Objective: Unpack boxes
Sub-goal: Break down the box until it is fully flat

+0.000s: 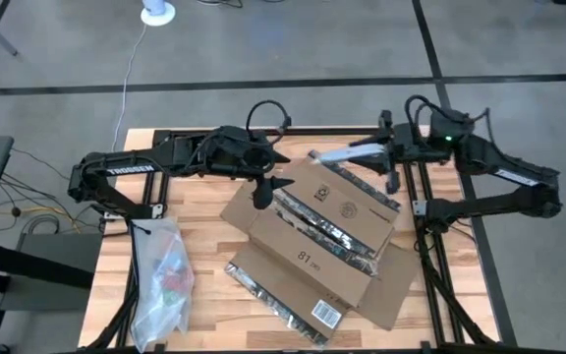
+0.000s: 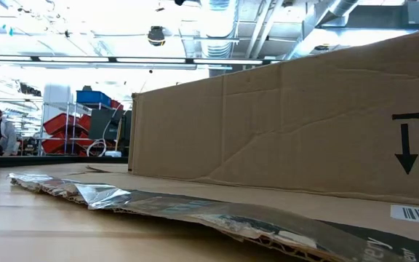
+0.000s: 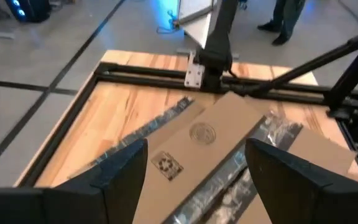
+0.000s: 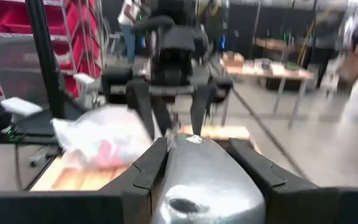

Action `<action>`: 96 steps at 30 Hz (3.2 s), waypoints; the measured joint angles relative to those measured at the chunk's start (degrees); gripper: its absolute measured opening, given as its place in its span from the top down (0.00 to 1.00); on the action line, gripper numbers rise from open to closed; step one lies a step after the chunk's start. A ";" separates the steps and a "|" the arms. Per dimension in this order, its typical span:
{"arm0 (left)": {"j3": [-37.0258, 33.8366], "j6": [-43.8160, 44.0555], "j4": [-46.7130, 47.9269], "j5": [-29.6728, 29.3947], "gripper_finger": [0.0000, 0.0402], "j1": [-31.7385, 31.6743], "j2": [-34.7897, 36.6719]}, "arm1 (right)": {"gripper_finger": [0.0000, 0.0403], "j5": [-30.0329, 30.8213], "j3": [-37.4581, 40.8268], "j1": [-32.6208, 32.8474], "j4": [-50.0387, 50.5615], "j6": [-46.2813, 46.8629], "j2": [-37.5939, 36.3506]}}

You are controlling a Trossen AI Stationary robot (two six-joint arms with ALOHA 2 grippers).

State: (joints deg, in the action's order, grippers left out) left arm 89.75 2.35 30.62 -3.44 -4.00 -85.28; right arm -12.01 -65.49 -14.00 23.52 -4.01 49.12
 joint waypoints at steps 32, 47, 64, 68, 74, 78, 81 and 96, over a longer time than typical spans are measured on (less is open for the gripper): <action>0.02 3.00 -6.90 -1.80 0.36 2.90 -5.66 | 0.71 -2.82 4.74 0.83 -5.23 -2.13 4.84; -0.02 -0.79 -14.61 -4.61 0.36 1.79 -6.92 | 0.71 -3.12 4.70 3.18 -6.21 -0.50 8.59; 0.09 1.66 -15.20 -0.66 0.36 1.41 -9.37 | 0.71 -3.71 4.76 3.80 -8.29 -1.05 10.93; 0.50 3.44 -14.76 3.17 0.36 1.57 -9.64 | 0.71 -2.61 4.66 3.67 -9.17 -1.88 10.94; 0.98 2.84 -15.15 2.36 0.36 2.18 -9.46 | 0.71 -2.85 4.66 3.71 -10.79 -2.04 10.92; 0.90 2.65 -15.42 1.90 0.36 1.87 -9.59 | 0.71 -2.73 4.68 3.97 -10.90 -2.05 10.96; 0.90 2.63 -15.44 1.90 0.36 1.59 -9.59 | 0.71 -2.68 4.70 4.12 -11.59 -2.04 10.96; 0.72 1.80 -14.70 0.27 0.46 1.31 -10.89 | 0.72 -2.97 4.63 5.99 -15.81 -1.18 11.44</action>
State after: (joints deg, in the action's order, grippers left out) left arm 90.48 4.14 15.92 -3.17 -2.70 -96.17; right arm -14.98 -60.86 -8.01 7.70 -5.19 60.55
